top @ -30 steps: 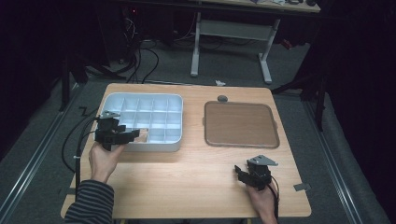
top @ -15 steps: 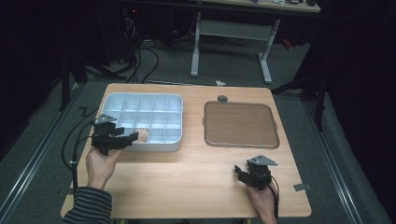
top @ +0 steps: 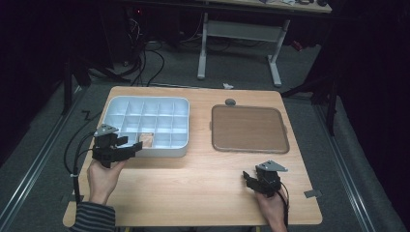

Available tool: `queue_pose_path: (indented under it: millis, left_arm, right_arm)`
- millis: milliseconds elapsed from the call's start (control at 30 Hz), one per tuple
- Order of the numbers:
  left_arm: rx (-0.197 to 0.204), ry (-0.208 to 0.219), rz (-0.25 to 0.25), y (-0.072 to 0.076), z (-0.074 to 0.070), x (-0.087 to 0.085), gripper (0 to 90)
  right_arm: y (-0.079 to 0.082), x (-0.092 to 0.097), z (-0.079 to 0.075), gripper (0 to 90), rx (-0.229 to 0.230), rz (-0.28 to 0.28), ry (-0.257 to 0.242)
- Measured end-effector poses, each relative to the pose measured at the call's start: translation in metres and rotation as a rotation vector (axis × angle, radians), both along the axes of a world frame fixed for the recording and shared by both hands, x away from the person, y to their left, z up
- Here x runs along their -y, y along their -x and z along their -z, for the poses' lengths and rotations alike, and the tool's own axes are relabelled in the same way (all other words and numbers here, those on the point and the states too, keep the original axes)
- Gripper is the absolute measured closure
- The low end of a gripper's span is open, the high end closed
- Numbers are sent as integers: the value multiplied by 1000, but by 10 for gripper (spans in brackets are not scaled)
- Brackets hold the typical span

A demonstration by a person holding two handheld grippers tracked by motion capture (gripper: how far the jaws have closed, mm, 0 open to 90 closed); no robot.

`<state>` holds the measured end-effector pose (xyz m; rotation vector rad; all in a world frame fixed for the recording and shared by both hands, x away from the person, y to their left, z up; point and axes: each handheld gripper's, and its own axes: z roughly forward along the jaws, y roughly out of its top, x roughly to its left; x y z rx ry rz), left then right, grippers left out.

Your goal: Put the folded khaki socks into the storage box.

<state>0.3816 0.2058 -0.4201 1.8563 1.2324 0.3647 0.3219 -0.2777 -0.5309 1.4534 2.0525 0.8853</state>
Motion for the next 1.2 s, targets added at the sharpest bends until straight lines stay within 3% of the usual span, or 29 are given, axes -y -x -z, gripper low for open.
queue_pose_path:
  millis: [633,1200]
  left_arm:
    - [9,32,-7,15,8,-4,351]
    - [-7,68,0,26,19,-6,354]
  right_arm:
    - [0,0,0,415,0,0,2]
    - [0,0,0,415,-1,0,-2]
